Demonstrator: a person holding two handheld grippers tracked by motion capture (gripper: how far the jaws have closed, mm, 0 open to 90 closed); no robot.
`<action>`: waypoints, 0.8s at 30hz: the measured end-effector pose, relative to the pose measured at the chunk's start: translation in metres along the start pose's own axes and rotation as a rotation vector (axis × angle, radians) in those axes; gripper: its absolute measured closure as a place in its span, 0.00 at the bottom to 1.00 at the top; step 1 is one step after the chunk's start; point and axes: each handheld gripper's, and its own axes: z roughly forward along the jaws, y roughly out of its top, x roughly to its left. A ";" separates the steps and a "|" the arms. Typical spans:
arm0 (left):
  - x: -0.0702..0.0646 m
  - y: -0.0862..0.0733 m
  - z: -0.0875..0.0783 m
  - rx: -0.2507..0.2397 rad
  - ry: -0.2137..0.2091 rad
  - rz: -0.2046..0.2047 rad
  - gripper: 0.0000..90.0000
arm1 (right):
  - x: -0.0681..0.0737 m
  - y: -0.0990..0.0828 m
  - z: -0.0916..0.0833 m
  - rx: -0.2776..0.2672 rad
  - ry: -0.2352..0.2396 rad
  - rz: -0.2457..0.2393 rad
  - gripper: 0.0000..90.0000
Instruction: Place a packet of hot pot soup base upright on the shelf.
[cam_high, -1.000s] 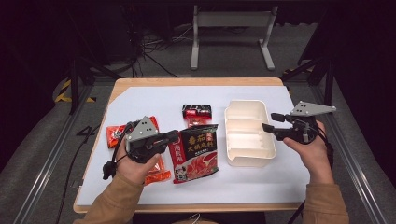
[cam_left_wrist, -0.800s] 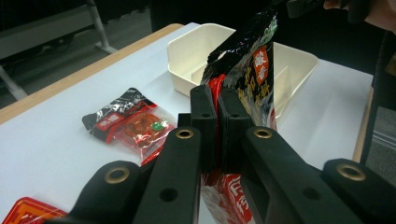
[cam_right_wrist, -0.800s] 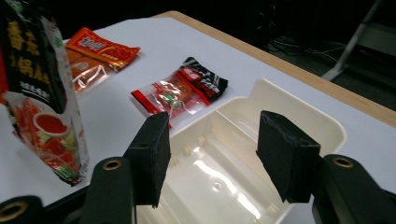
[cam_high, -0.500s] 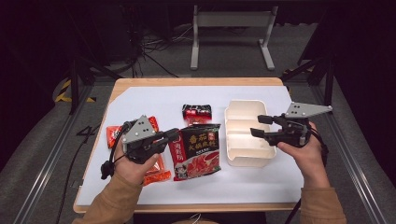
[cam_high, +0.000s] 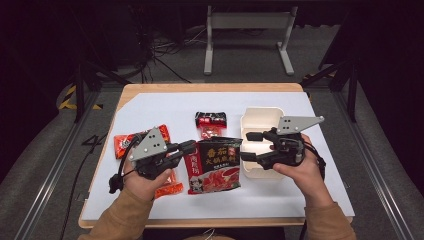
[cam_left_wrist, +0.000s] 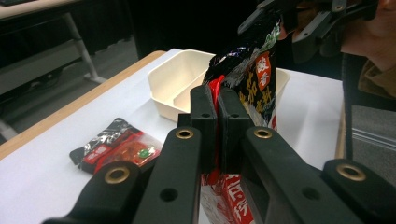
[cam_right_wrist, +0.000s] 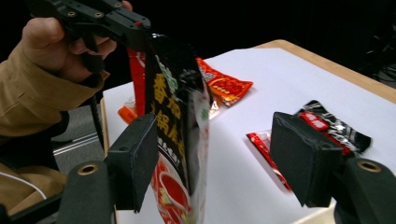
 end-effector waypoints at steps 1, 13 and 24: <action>-0.001 0.000 0.000 -0.002 -0.006 0.004 0.97 | 0.002 0.000 0.002 0.004 0.007 -0.002 0.36; -0.009 0.002 0.007 0.002 -0.060 0.036 0.97 | 0.008 -0.006 0.025 -0.007 0.073 0.020 0.50; -0.016 0.002 0.011 0.009 -0.078 0.049 0.97 | 0.014 -0.007 0.034 0.049 0.088 0.012 0.59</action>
